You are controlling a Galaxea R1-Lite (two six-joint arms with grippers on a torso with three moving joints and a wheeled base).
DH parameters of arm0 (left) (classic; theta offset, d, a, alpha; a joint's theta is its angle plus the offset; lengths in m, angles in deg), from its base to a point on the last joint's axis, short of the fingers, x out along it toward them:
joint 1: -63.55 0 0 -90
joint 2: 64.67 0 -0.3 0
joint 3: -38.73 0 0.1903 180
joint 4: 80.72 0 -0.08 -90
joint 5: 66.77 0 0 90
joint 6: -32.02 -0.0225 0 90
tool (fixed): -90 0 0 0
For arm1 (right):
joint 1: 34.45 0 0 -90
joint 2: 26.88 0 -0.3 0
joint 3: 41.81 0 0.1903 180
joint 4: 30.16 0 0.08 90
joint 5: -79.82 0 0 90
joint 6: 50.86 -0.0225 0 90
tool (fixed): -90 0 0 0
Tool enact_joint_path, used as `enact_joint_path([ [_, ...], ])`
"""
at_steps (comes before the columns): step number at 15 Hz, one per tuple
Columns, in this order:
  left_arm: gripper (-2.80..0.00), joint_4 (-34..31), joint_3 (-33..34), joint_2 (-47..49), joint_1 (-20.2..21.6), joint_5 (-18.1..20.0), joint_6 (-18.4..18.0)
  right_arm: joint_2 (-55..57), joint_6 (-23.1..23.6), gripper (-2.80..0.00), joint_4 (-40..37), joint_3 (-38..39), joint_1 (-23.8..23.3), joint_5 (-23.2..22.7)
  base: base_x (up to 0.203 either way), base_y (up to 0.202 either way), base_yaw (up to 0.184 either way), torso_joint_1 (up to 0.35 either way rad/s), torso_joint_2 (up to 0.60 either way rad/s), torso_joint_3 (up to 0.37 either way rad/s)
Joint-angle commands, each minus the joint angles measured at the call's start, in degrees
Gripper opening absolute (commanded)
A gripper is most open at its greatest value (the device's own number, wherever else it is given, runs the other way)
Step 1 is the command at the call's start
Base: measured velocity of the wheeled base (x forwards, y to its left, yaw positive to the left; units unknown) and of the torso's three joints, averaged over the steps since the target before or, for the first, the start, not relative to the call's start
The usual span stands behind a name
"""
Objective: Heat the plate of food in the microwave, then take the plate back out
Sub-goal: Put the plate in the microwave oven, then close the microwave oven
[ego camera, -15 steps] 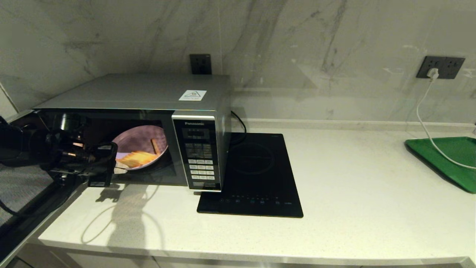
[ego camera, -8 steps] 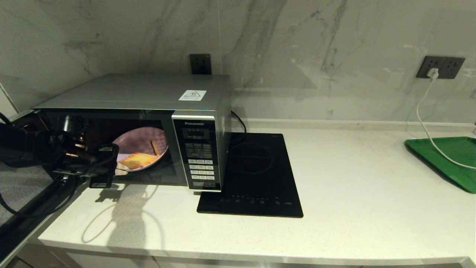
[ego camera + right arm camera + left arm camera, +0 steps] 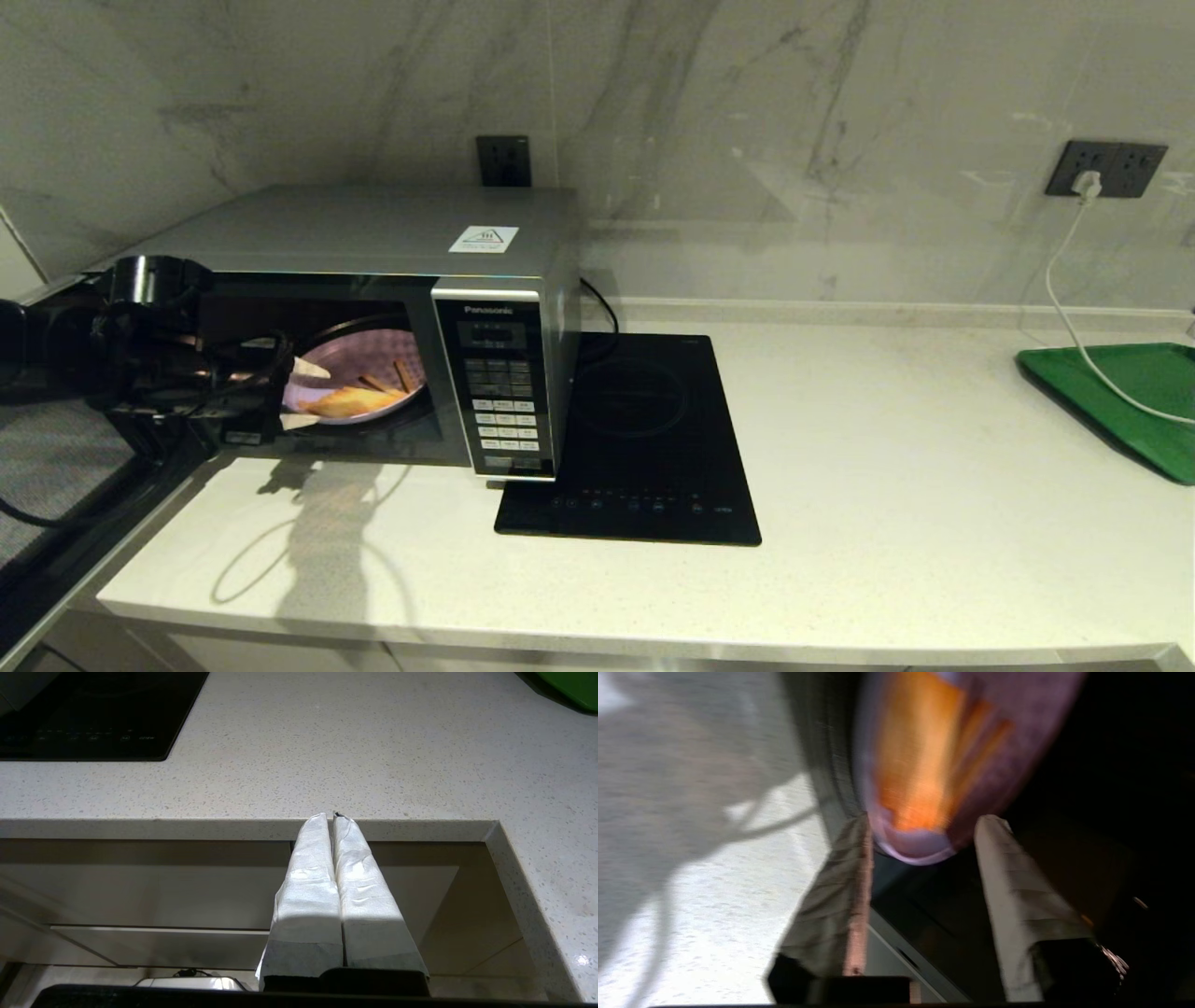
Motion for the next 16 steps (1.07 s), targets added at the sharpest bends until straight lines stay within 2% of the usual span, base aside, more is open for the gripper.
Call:
enact_joint_path([
  [1,0.0,0.5,0.2,-1.1,0.0,0.0,0.8,0.0,0.0,-2.8,-0.1,0.0,0.1,0.0,0.0,0.0,0.0,0.0,0.0,0.0],
  [3,0.0,0.2,1.6,-2.7,0.0,-0.1,1.3,0.0,0.0,-2.8,-0.1,0.0,0.0,0.1,0.0,0.0,0.0,0.0,0.0,0.0],
  [6,0.0,0.3,9.0,-9.6,-1.0,0.1,-0.5,0.0,0.0,-2.8,-0.1,0.0,0.0,0.1,0.0,0.0,0.0,0.0,0.0,0.0],
  [7,-2.8,0.2,12.8,-13.2,-1.8,0.1,-2.5,0.0,0.0,-2.8,-0.1,0.0,0.0,0.1,0.0,0.0,0.0,0.0,0.0,0.0],
  [11,-2.8,-1.1,26.2,-34.4,-2.8,0.1,-14.7,0.0,0.0,-2.8,-0.1,0.0,0.0,0.0,0.0,0.0,0.0,0.0,0.0,0.0],
  [13,-2.8,-3.6,28.3,-44.9,-2.1,-0.3,-24.5,0.0,0.0,-2.8,-0.1,0.0,0.1,0.0,0.0,0.0,0.0,0.0,0.0,0.0],
  [14,-2.8,-4.6,27.6,-48.1,0.1,-1.1,-31.7,0.0,0.0,-2.8,-0.1,0.0,0.0,0.0,0.0,0.0,0.0,0.0,0.0,0.0],
  [16,-2.8,-5.7,20.4,-49.5,8.5,-2.1,-41.1,0.0,0.0,-2.8,-0.1,0.0,0.0,0.1,0.0,0.0,0.0,0.0,0.0,0.0],
])
